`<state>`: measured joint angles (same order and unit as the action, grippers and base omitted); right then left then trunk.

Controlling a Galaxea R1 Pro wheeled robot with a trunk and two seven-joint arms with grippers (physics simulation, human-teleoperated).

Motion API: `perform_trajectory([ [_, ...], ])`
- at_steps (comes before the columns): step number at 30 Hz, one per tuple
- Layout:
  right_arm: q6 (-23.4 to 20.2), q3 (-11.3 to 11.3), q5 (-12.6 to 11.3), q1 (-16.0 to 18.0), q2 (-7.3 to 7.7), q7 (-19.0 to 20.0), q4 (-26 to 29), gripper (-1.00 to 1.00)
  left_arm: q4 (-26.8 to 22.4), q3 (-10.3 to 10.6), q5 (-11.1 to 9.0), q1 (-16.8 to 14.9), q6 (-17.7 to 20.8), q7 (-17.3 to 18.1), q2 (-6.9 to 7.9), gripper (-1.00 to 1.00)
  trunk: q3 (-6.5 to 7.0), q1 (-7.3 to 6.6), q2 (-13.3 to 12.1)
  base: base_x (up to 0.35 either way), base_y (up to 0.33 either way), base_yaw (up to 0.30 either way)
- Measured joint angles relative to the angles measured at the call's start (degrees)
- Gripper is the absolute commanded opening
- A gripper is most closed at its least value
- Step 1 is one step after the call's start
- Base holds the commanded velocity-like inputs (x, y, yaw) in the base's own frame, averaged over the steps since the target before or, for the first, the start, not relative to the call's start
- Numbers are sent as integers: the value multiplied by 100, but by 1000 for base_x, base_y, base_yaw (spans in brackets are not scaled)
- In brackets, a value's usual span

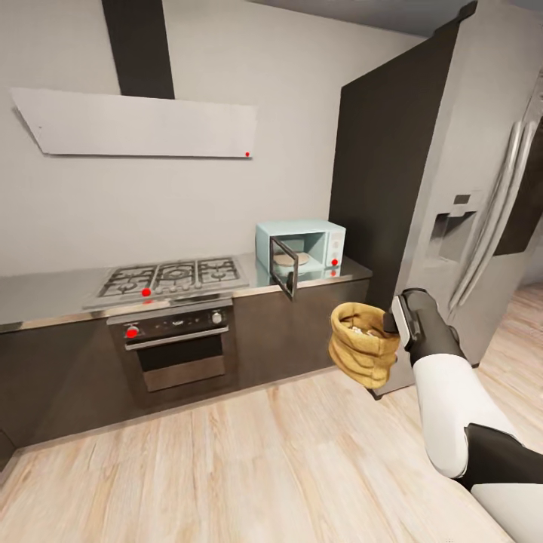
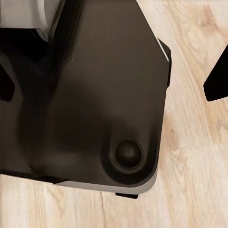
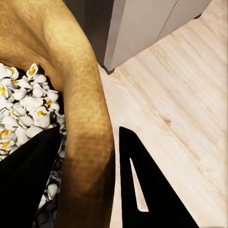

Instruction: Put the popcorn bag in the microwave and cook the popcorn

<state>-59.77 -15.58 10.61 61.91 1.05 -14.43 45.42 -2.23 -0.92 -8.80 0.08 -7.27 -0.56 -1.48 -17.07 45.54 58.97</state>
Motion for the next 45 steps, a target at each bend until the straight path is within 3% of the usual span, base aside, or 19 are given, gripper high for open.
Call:
perform_trajectory([
  [16,1,2,-30,1,-46,16,-10,-100,-4,0,3,0,1,0,0,100,1,0,1,13,0,-6],
  [29,1,0,-11,1,-12,11,-9,-100,19,24,2,0,51,0,4,100,1,-3,1,308,-12,0],
  [45,1,4,-25,2,-30,10,-36,-100,19,24,2,0,52,0,5,100,1,-3,1,309,-157,0],
])
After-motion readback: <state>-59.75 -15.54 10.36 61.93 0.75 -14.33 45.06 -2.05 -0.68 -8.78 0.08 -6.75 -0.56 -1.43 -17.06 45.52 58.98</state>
